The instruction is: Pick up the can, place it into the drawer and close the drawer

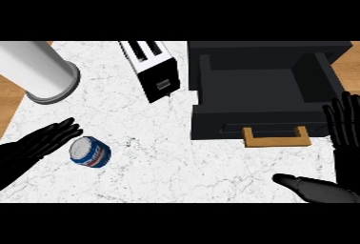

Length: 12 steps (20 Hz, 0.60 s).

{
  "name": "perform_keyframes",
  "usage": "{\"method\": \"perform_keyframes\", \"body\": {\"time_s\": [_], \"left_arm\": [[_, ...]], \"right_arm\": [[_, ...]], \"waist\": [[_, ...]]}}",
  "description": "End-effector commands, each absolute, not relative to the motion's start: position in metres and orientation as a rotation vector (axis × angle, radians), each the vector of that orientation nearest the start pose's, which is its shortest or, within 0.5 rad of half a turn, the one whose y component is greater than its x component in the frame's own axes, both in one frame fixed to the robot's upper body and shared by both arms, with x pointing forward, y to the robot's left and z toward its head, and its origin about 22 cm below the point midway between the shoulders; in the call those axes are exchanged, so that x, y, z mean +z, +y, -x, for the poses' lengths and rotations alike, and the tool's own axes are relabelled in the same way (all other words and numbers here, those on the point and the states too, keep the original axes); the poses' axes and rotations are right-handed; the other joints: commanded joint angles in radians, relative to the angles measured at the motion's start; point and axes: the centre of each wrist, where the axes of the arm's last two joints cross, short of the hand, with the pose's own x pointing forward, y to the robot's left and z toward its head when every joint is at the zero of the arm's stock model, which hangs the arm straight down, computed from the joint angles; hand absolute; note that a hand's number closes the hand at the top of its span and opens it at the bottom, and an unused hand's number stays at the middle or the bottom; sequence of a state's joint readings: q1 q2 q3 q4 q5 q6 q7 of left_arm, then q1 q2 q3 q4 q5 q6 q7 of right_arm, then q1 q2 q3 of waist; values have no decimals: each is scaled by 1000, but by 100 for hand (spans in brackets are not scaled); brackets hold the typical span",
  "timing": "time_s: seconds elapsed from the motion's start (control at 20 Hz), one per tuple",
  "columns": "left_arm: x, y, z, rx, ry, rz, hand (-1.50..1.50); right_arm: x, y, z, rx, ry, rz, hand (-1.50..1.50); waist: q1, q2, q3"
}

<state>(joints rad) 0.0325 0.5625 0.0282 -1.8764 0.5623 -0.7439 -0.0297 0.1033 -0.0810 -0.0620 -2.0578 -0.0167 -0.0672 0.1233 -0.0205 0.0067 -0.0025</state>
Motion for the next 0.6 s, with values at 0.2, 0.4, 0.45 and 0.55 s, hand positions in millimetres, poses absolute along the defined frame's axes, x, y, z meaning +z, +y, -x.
{"method": "perform_keyframes", "body": {"time_s": [0.2, 0.4, 0.45, 0.55], "left_arm": [[148, 434, -245, -839, -1642, 760, -150], [143, 453, -249, -828, -1619, 757, -150], [139, 464, -238, -829, -1571, 769, -150], [147, 455, -265, -815, -1594, 746, -150]], "right_arm": [[97, -286, -174, -102, -1775, 204, -150], [87, -314, -155, -105, -1776, 219, -150], [88, -318, -151, -94, -1778, 210, -150], [98, -313, -145, -89, -1787, 208, -150]], "waist": [[7, -5, 2], [8, -6, 2], [10, -7, 2], [-4, -5, 2]]}}
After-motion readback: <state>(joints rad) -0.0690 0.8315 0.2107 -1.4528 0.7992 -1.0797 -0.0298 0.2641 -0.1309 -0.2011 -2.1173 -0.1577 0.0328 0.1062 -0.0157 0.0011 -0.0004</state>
